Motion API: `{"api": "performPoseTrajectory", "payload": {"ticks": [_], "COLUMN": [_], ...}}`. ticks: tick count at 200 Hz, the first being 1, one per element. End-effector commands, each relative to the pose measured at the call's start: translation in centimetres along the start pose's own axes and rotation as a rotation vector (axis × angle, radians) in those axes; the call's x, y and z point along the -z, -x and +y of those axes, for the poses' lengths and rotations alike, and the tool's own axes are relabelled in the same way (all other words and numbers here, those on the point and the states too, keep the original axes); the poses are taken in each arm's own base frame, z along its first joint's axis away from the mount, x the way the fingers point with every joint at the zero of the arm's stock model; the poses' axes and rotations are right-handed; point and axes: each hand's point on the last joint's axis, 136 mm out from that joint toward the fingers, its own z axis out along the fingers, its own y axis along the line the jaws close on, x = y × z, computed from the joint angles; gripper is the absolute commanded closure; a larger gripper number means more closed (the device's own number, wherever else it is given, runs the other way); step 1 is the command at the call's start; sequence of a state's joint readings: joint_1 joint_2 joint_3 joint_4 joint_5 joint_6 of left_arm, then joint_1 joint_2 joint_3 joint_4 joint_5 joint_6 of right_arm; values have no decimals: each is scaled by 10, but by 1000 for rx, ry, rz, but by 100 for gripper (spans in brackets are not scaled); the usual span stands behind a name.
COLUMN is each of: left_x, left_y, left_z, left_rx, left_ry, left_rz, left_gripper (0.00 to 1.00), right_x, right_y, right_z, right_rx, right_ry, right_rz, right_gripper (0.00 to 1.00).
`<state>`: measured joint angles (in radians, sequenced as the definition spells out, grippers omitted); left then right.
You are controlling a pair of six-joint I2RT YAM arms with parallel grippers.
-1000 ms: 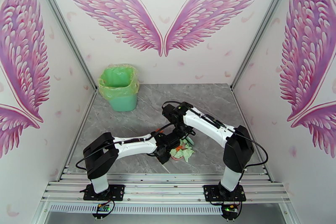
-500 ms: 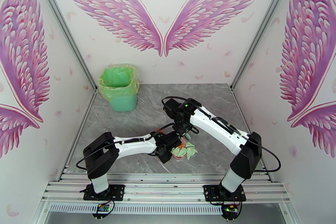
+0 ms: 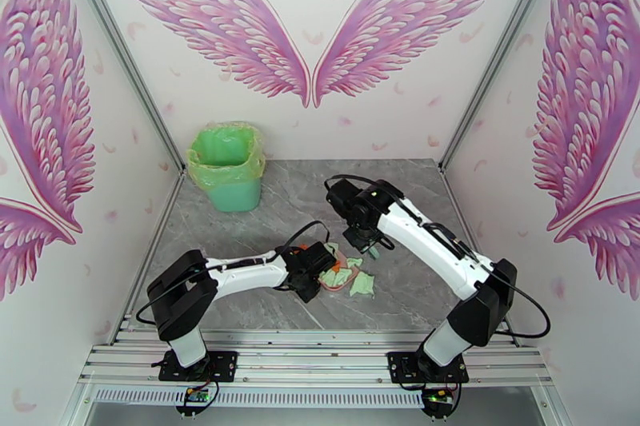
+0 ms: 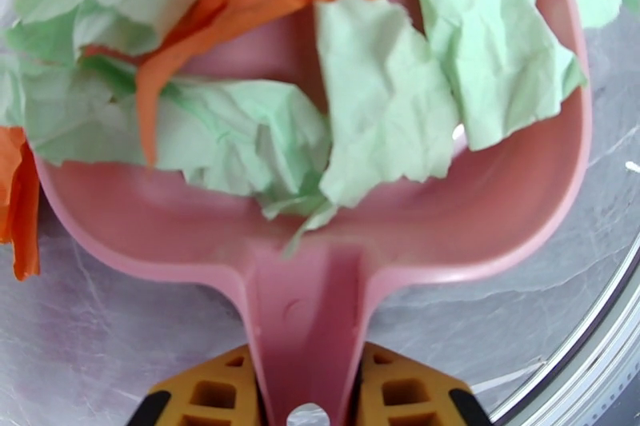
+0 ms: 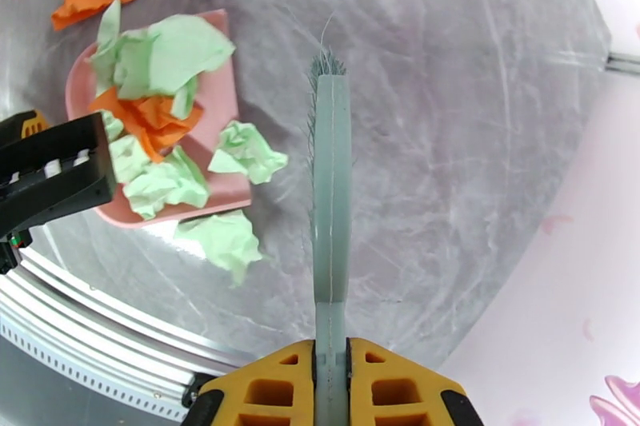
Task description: Sweep away the paper scraps from the table
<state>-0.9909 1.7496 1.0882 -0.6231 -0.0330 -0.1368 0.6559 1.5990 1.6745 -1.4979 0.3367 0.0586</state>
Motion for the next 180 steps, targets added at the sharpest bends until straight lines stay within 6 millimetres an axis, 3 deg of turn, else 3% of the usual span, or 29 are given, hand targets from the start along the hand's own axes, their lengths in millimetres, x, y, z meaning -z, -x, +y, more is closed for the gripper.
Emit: {"api": "performPoseTrajectory", "payload": {"ticks": [1,38,65,113,130,137,180], "left_x": [21,51,83,148,162,177,214], "left_y": [16,23,29,41,39,48,52], "left_z": [2,9,27,77,95,103,145], "left_rx": [-3,5,29,110,134,147,215], "left_ry": [8,16,47,125,164,177,246], "left_rz": [-88,-134,-177,-284,-288,-324,-355], "left_gripper": [100,100,100,100,100,100,100], "right_x": [14,6,-7,-25,-29,-30,-35], "right_y": [5,7,5,-6,-9,-9,-12], "right_z": [-25,-32,-32,-30,-27,-25,-14], "right_rx": [-71,-164,-215,-278,-280,-282,-275], "right_ry": [-34,20,56,97,113,123,168], "right_rz": [-82,-108,-113,-117,-120,-121,-134], "right_gripper": [100,100,100,100,100,100,100]}}
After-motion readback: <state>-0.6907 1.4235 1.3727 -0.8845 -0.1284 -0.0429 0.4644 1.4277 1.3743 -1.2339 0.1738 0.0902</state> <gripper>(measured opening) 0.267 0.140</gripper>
